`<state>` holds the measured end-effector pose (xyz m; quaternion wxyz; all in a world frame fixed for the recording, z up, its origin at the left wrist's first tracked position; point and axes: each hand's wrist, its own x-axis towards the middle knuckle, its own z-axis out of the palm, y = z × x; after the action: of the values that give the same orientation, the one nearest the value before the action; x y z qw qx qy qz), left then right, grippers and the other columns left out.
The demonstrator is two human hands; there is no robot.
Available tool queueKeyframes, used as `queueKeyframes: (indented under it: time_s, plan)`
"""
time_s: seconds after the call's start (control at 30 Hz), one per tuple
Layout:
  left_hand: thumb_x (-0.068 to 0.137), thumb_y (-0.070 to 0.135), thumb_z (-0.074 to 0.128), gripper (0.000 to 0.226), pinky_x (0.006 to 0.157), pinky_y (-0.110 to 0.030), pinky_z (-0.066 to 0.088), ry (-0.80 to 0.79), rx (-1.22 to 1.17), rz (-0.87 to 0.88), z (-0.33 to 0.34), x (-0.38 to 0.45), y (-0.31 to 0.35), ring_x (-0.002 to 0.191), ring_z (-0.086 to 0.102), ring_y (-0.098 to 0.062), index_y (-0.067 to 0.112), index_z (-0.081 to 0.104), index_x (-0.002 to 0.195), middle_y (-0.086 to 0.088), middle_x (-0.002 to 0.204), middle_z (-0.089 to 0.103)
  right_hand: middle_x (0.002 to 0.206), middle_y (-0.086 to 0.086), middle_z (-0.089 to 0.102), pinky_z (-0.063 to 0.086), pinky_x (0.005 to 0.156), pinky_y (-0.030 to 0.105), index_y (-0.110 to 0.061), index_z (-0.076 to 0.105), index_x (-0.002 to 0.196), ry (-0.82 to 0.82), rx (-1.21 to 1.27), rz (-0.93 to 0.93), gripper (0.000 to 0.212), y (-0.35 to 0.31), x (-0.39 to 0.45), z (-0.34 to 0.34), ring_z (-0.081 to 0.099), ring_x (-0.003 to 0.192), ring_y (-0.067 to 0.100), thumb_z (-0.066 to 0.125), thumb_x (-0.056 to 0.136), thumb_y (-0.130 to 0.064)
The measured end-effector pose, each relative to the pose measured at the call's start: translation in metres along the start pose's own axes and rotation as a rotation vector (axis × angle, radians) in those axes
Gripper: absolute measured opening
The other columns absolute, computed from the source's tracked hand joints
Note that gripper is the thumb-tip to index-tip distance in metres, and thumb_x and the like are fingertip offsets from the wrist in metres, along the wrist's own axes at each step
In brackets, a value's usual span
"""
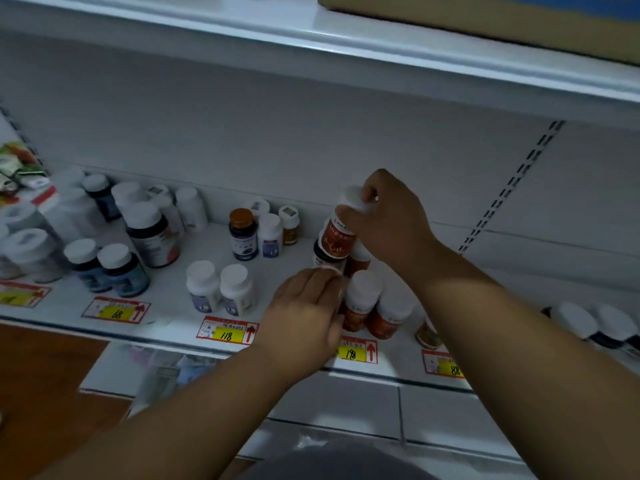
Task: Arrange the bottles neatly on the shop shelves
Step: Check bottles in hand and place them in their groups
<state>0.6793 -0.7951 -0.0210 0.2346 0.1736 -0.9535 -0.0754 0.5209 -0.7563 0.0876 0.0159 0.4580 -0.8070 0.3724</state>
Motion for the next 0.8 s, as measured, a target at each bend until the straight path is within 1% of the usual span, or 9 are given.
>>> queueKeyframes:
  time_s: [0.07, 0.2, 0.33, 0.47, 0.57, 0.67, 0.8]
  plan:
    - [0.074, 0.024, 0.062, 0.051, 0.092, -0.037, 0.044, 0.017, 0.009, -0.01, 0.001, 0.0, 0.0, 0.108, 0.054, -0.029, 0.007, 0.061, 0.122, -0.01, 0.12, 0.061, 0.085, 0.003, 0.052, 0.034, 0.057, 0.025, -0.013, 0.045, 0.083, -0.033, -0.031, -0.047, 0.036, -0.004, 0.003, 0.0, 0.047, 0.074, 0.018, 0.072, 0.077, -0.035]
    - [0.073, 0.026, 0.063, 0.055, 0.093, -0.035, 0.043, -0.014, 0.022, -0.011, 0.001, -0.003, 0.0, 0.111, 0.053, -0.026, 0.01, 0.06, 0.125, -0.007, 0.125, 0.06, 0.08, 0.002, 0.049, 0.033, 0.056, 0.028, -0.013, 0.044, 0.083, -0.058, -0.081, -0.081, 0.035, -0.002, 0.0, -0.004, 0.045, 0.069, 0.017, 0.07, 0.077, -0.035]
    - [0.072, 0.026, 0.065, 0.057, 0.094, -0.034, 0.041, -0.026, 0.033, -0.015, 0.0, -0.005, -0.006, 0.111, 0.053, -0.026, 0.01, 0.061, 0.127, -0.007, 0.126, 0.059, 0.08, 0.001, 0.048, 0.034, 0.057, 0.028, -0.013, 0.044, 0.085, -0.08, -0.111, -0.061, 0.034, 0.002, 0.001, -0.002, 0.044, 0.069, 0.016, 0.07, 0.078, -0.035]
    - [0.07, 0.027, 0.067, 0.057, 0.093, -0.033, 0.039, -0.012, 0.045, 0.004, -0.001, -0.005, -0.01, 0.109, 0.054, -0.027, 0.01, 0.062, 0.125, -0.007, 0.126, 0.06, 0.076, -0.003, 0.045, 0.03, 0.054, 0.024, -0.017, 0.043, 0.082, -0.089, -0.165, -0.033, 0.034, 0.01, 0.003, -0.007, 0.04, 0.065, 0.01, 0.07, 0.078, -0.036]
    - [0.073, 0.028, 0.064, 0.054, 0.095, -0.035, 0.038, 0.032, 0.066, 0.053, -0.003, -0.004, -0.01, 0.108, 0.055, -0.028, 0.009, 0.062, 0.124, -0.008, 0.123, 0.061, 0.078, -0.003, 0.046, 0.029, 0.053, 0.025, -0.016, 0.045, 0.083, -0.087, -0.189, 0.037, 0.033, 0.027, 0.002, -0.012, 0.04, 0.065, 0.007, 0.071, 0.076, -0.035]
    - [0.075, 0.029, 0.06, 0.055, 0.1, -0.037, 0.038, 0.061, 0.087, 0.132, -0.002, 0.004, -0.006, 0.109, 0.055, -0.03, 0.009, 0.061, 0.125, -0.009, 0.122, 0.061, 0.079, -0.001, 0.048, 0.026, 0.053, 0.023, -0.017, 0.045, 0.081, -0.128, -0.216, 0.057, 0.03, 0.043, -0.004, -0.004, 0.039, 0.064, 0.005, 0.071, 0.076, -0.032]
    - [0.082, 0.028, 0.057, 0.05, 0.108, -0.041, 0.036, 0.097, 0.074, 0.273, 0.015, 0.015, 0.0, 0.117, 0.055, -0.033, 0.005, 0.061, 0.127, -0.014, 0.127, 0.06, 0.079, 0.0, 0.048, 0.026, 0.053, 0.022, -0.015, 0.046, 0.08, -0.219, -0.236, 0.066, 0.029, 0.056, -0.012, 0.01, 0.041, 0.068, 0.013, 0.071, 0.074, -0.028]
